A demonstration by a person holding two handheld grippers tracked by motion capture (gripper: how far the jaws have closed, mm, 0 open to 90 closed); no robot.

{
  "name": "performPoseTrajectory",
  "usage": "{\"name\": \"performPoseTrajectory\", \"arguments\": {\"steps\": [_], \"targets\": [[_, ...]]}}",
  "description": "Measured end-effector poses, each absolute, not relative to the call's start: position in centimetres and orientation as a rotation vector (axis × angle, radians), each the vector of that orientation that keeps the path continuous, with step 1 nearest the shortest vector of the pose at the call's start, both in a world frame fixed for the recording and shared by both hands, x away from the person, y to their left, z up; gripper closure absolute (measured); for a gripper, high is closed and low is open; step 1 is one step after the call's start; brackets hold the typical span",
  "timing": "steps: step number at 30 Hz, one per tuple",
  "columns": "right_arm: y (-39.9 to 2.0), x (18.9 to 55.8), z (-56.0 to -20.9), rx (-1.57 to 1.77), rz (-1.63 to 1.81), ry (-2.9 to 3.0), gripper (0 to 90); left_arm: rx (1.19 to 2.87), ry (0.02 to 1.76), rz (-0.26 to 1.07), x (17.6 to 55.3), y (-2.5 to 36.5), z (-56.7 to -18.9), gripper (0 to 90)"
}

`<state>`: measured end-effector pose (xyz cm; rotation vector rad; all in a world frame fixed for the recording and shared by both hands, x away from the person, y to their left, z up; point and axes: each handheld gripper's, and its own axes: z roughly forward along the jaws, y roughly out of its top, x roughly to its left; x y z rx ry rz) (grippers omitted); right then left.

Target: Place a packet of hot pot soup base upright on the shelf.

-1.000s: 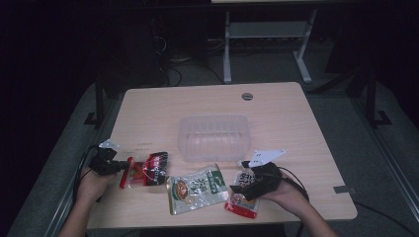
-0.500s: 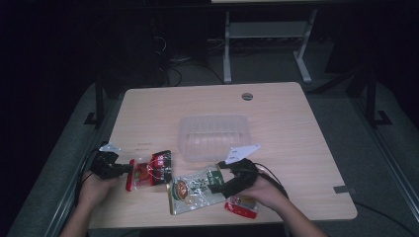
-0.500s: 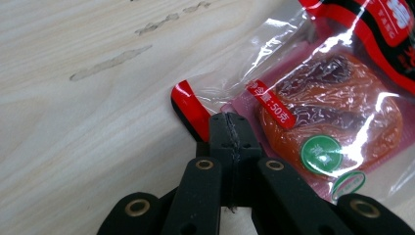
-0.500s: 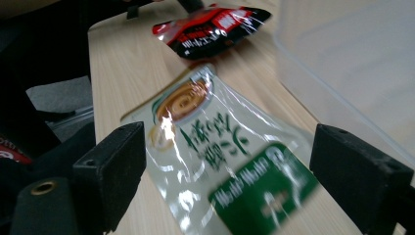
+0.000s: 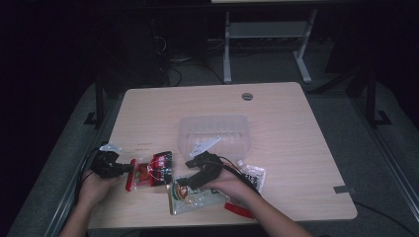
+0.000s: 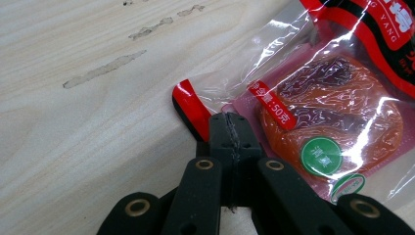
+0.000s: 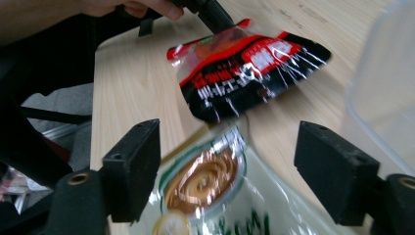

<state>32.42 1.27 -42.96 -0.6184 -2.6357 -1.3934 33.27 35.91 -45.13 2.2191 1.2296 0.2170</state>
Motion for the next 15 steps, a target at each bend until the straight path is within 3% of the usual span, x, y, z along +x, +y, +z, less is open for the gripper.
{"name": "performPoseTrajectory", "arguments": {"steps": [15], "targets": [[5.5, 34.5, -45.4, -0.69, -1.284, -2.628, 34.4, 2.213, 1.22, 0.197, 33.4, 36.2, -45.2, 90.0]]}}
